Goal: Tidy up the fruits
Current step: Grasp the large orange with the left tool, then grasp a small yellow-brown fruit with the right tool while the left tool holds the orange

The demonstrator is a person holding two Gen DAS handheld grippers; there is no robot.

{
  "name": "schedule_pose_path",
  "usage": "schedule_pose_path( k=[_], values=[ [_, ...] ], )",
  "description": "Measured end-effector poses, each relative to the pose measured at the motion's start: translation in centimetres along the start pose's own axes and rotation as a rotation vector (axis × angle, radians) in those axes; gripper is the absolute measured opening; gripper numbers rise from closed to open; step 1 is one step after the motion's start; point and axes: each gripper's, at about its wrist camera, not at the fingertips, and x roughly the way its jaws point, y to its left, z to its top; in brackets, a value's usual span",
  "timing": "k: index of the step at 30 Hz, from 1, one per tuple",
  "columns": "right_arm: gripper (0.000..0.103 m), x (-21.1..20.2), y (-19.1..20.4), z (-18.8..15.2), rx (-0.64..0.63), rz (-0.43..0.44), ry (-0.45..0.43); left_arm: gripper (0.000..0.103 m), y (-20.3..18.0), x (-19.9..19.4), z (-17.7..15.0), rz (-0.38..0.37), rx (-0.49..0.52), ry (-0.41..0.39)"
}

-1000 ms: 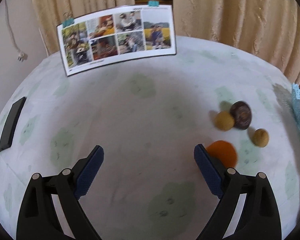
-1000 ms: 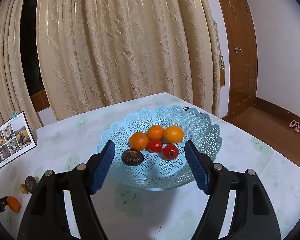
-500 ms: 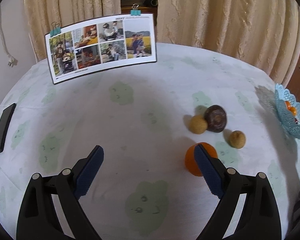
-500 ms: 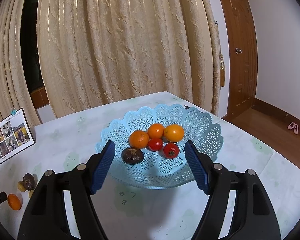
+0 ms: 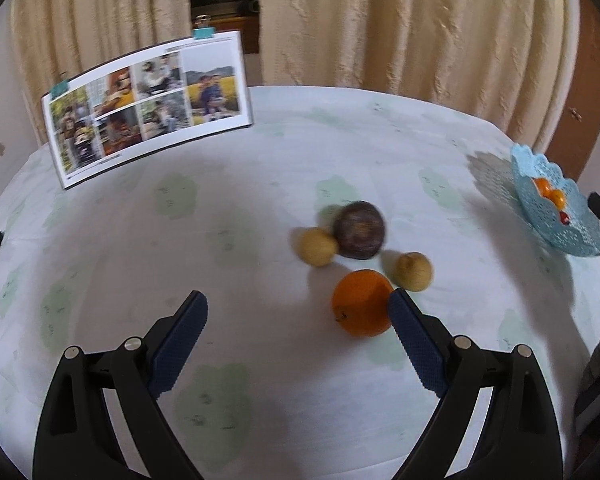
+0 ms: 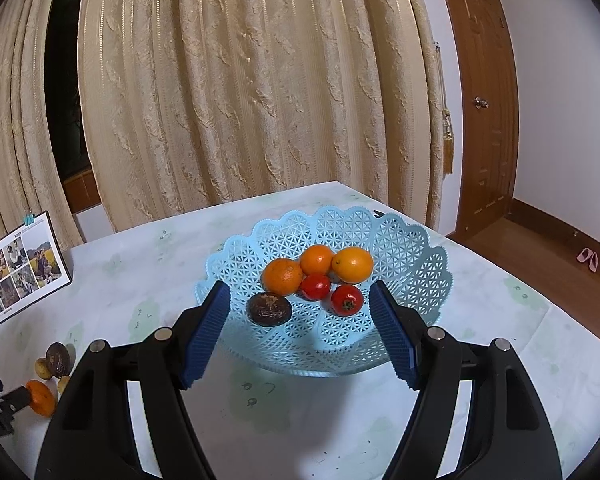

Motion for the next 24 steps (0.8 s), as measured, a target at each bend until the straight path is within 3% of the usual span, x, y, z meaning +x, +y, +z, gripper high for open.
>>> schedule_pose_path(
  k=[5,7,16,24],
  values=[
    [0.073,0.0,0.0,0.0,0.002,0.002,0.0,0.09,-1.7,0.9,0.0,-0.01,0.04,0.004],
    [0.073,0.0,0.0,0.0,0.001,0.005,-0.001,0.085,-2.2,1.1,0.1,-0.023,0.05,0.002],
    [0.073,0.1,0.0,0.1,0.012,0.013,0.008,0.039,-4.2,1.3,-0.2,-0.137,0.107,0.021],
    [0.073,0.2,0.3,0.1,-0.003,0.03,0.011,0.038,-3.4,0.6,-0.5,-0.15,0.083,0.025]
  ],
)
